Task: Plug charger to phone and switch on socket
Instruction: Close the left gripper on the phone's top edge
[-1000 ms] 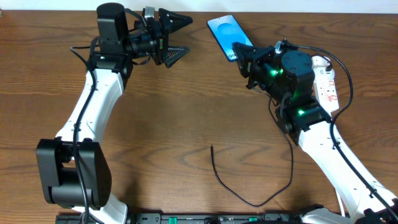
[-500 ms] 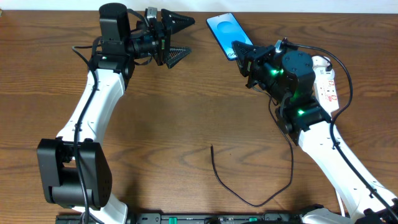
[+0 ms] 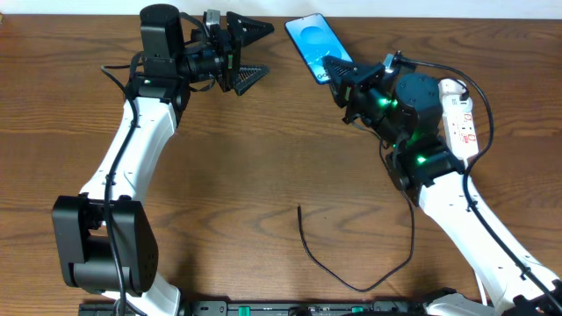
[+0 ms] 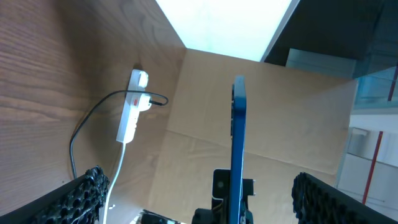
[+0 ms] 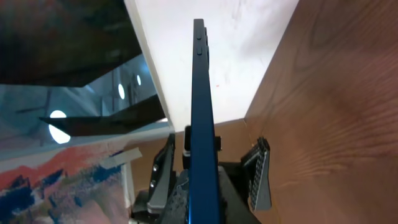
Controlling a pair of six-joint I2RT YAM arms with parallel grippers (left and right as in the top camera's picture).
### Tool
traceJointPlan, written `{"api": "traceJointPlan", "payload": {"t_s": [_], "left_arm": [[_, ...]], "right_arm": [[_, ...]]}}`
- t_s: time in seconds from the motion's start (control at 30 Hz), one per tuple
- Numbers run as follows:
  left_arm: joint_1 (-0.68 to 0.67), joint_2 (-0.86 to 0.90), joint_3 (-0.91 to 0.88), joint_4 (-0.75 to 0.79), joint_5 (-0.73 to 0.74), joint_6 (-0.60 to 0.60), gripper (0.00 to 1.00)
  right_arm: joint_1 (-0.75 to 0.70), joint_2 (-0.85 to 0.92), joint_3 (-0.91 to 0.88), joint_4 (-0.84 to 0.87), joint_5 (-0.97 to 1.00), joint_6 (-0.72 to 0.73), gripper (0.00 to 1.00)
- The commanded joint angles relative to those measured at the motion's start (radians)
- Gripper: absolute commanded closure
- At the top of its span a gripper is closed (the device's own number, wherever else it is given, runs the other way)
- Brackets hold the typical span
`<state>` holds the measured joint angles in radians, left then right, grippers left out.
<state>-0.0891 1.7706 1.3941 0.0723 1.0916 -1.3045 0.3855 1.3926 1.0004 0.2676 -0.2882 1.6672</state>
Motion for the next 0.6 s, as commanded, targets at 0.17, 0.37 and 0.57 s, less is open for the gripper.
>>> {"api": "traceJointPlan", "payload": {"t_s": [0.17,0.37,0.57], "left_arm": [[-0.028,-0.027,0.032,0.035,-0.01,0.006,0.04],[-0.043,-0.027,0.032,0.076,-0.029,0.007,0.04],[-0.046,-0.027,0.032,0.076,-0.084,0.026,0.04]], "right_arm": [[0.051,-0.005,0.021,0.018,-0.002,0.005,0.99],[0.063,-0.005,0.021,0.018,-0.002,0.005,0.99],[0.073,-0.005,0.021,0.018,0.002,0.005,0.99]]}}
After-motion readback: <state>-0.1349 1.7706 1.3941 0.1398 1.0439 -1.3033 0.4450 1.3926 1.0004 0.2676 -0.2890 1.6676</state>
